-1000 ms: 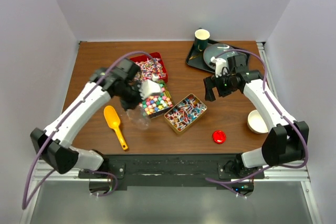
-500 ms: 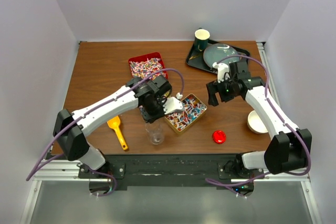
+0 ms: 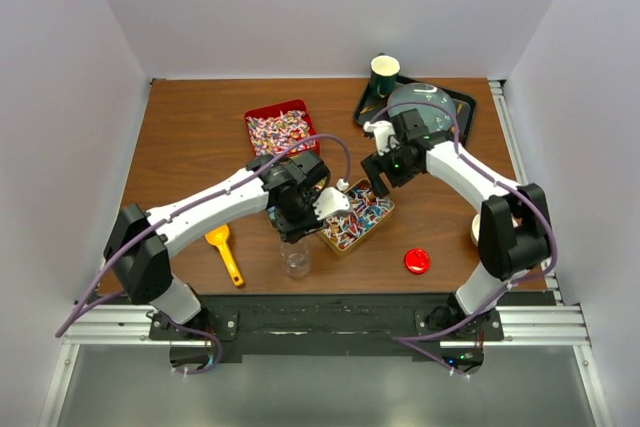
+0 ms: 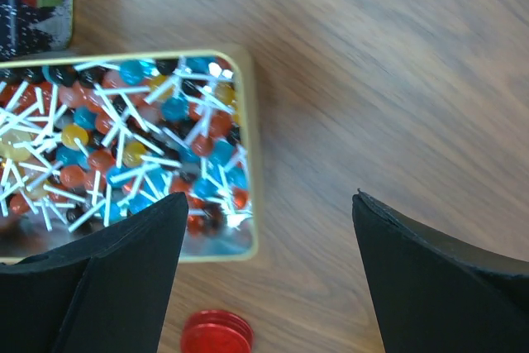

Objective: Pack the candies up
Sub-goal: Place the packing bottle at the center of the board, then move the storage box to the center of the board.

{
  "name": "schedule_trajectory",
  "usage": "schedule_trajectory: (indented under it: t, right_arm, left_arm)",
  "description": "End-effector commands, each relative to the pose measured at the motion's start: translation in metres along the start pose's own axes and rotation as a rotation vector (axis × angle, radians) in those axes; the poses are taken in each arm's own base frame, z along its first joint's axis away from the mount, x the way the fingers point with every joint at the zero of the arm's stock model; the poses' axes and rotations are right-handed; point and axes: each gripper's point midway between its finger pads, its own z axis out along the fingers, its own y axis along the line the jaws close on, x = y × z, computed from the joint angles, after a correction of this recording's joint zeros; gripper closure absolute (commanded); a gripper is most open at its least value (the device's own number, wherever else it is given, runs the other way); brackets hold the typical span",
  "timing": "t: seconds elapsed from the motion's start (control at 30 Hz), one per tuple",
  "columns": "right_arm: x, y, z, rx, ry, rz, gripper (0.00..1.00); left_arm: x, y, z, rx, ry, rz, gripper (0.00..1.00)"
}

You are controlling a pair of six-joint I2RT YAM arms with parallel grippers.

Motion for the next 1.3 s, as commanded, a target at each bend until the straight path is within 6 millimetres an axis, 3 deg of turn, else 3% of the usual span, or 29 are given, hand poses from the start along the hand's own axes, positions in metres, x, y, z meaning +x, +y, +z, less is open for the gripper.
schedule_trajectory:
  t: [0.0,0.13,0.23,0.27,0.37,0.43,0.47,0.5,0.6,0.67,0.73,0.77,0.83,0.93,1.0,1.03,1.13,1.27]
  right_arm:
    - [-0.026,0.003,0.01,0.049,-0.04,-0.05,0.16]
    - [-0.025,-0.007,0.029,0.086,-0.002,-0.023,0.17]
    - [-0.037,-0.021,0.033,0.148,-0.005,-0.023,0.18]
    - [-0.037,-0.026,0.041,0.173,0.011,-0.024,0.18]
    - [-0.05,-0.037,0.051,0.211,0.012,-0.02,0.18]
    - [-0.068,-0.04,0.052,0.216,-0.019,-0.011,0.18]
    - [-0.067,-0.04,0.062,0.21,0.001,-0.007,0.18]
    - [-0.083,-0.043,0.06,0.213,-0.031,-0.004,0.18]
    - [-0.101,-0.047,0.075,0.211,-0.042,-0.001,0.18]
    - [-0.117,-0.05,0.077,0.214,-0.068,-0.001,0.18]
    - [-0.122,-0.051,0.089,0.212,-0.064,0.0,0.18]
    - [-0.133,-0.053,0.087,0.215,-0.091,-0.001,0.18]
    - [-0.138,-0.053,0.092,0.215,-0.097,-0.006,0.18]
    - [-0.149,-0.051,0.079,0.214,-0.13,-0.007,0.17]
    - [-0.146,-0.046,0.07,0.204,-0.126,-0.006,0.16]
    - [-0.15,-0.045,0.055,0.208,-0.149,-0.005,0.16]
    - [-0.141,-0.04,0.034,0.199,-0.146,0.0,0.14]
    - [-0.132,-0.026,-0.015,0.182,-0.199,-0.001,0.09]
  left_arm:
    - [-0.036,0.014,-0.021,-0.066,-0.117,-0.018,0.3]
    - [-0.056,0.032,-0.062,-0.143,-0.224,-0.039,0.27]
    - [-0.044,0.07,-0.088,-0.229,-0.297,-0.144,0.25]
    - [-0.026,0.095,-0.095,-0.269,-0.3,-0.228,0.25]
    - [0.018,0.127,-0.103,-0.338,-0.279,-0.356,0.25]
    - [0.046,0.131,-0.1,-0.37,-0.28,-0.413,0.24]
    - [0.063,0.137,-0.099,-0.394,-0.266,-0.458,0.23]
    - [0.074,0.136,-0.096,-0.404,-0.252,-0.472,0.22]
    - [0.125,0.128,-0.076,-0.436,-0.162,-0.563,0.21]
    - [0.154,0.139,-0.077,-0.487,-0.154,-0.637,0.2]
    - [0.188,0.148,-0.08,-0.524,-0.151,-0.715,0.2]
    - [0.199,0.15,-0.081,-0.521,-0.152,-0.743,0.2]
    - [0.216,0.152,-0.083,-0.484,-0.16,-0.78,0.2]
    - [0.226,0.153,-0.08,-0.444,-0.167,-0.767,0.2]
    - [0.23,0.154,-0.07,-0.421,-0.151,-0.746,0.21]
    - [0.229,0.154,-0.065,-0.399,-0.157,-0.737,0.21]
    - [0.231,0.162,-0.05,-0.358,-0.164,-0.749,0.23]
    - [0.233,0.169,-0.033,-0.3,-0.183,-0.768,0.3]
